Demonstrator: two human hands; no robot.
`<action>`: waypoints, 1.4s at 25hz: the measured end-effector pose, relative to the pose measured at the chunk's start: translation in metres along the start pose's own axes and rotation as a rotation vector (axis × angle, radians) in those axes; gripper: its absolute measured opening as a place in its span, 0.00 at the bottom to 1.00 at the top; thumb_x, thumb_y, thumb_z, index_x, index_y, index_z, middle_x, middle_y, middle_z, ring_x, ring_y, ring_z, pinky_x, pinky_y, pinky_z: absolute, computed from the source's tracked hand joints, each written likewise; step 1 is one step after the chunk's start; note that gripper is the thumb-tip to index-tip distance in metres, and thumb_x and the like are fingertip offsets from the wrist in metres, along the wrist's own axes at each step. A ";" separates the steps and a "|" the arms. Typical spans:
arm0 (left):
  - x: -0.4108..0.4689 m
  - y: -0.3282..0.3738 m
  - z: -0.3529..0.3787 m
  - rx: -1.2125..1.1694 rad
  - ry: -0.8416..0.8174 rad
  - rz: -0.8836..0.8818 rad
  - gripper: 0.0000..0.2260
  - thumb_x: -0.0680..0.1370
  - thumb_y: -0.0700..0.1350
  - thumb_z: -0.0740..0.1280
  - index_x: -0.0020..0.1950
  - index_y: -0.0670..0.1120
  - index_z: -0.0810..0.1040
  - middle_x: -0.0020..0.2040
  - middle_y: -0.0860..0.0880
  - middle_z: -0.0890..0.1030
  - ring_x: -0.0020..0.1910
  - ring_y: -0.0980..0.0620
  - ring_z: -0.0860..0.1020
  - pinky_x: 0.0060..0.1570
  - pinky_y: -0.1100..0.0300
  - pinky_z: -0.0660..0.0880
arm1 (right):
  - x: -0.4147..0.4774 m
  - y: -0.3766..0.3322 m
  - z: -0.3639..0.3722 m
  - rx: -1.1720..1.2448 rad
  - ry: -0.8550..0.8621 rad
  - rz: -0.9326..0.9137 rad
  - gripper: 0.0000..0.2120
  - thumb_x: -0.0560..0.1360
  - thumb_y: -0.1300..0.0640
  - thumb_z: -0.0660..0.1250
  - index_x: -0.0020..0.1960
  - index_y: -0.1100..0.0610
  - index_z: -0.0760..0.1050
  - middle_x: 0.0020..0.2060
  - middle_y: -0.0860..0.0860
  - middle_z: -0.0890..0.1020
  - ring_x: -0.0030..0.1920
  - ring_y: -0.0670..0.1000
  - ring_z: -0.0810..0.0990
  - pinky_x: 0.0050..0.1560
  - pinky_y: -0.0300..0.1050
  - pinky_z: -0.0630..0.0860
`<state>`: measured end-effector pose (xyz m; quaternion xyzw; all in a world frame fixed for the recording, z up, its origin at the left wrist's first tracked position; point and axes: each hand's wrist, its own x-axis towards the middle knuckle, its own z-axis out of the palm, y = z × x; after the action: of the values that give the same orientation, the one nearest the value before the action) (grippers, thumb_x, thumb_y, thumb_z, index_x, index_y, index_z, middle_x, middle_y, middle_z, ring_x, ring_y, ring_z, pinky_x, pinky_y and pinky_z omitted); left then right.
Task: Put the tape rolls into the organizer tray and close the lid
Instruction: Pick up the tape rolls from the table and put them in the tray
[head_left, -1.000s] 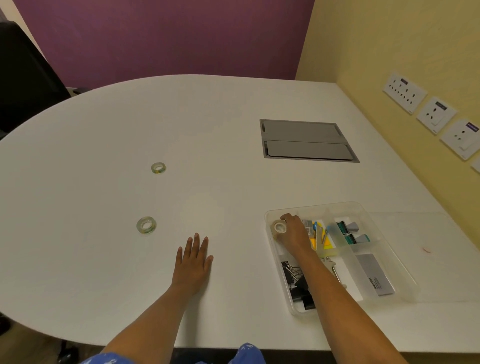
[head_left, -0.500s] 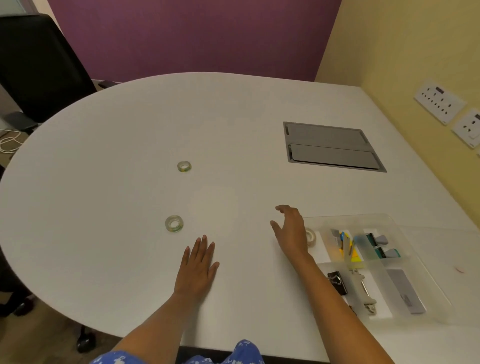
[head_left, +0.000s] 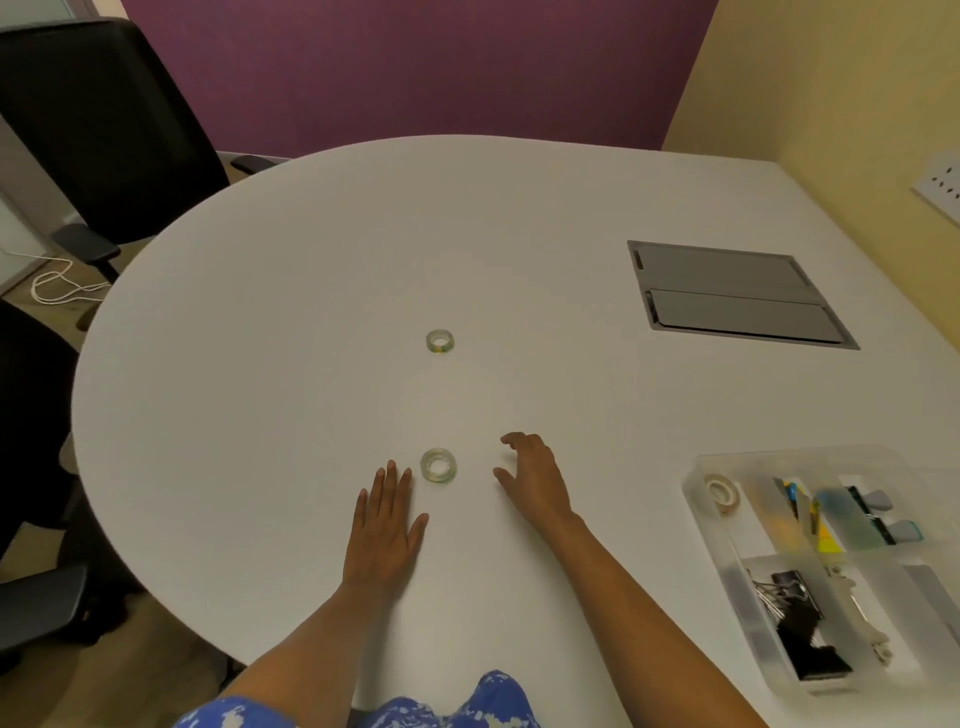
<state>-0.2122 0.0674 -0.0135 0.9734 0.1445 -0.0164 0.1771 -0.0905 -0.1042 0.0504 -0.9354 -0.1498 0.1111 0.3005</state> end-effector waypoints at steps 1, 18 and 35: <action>0.003 -0.007 -0.002 0.008 -0.005 0.001 0.41 0.69 0.69 0.25 0.75 0.45 0.37 0.75 0.50 0.35 0.76 0.52 0.37 0.76 0.53 0.39 | 0.003 -0.007 0.008 -0.003 -0.024 0.001 0.21 0.77 0.57 0.65 0.69 0.56 0.66 0.66 0.54 0.71 0.67 0.53 0.69 0.62 0.44 0.71; 0.037 -0.043 -0.014 0.032 -0.077 0.039 0.25 0.83 0.53 0.46 0.77 0.49 0.41 0.79 0.48 0.39 0.77 0.51 0.39 0.76 0.51 0.37 | 0.018 -0.045 0.054 -0.093 -0.103 -0.057 0.25 0.74 0.59 0.67 0.70 0.55 0.67 0.67 0.52 0.72 0.66 0.53 0.70 0.61 0.46 0.73; 0.010 0.104 0.033 -0.001 -0.092 0.021 0.25 0.83 0.52 0.44 0.77 0.48 0.38 0.78 0.48 0.37 0.77 0.51 0.37 0.76 0.50 0.35 | -0.040 0.127 -0.151 0.091 0.334 0.289 0.25 0.69 0.68 0.72 0.65 0.62 0.71 0.63 0.62 0.70 0.60 0.60 0.74 0.54 0.37 0.66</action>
<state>-0.1721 -0.0347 -0.0100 0.9730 0.1258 -0.0594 0.1844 -0.0559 -0.2956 0.0994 -0.9381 0.0427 0.0032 0.3438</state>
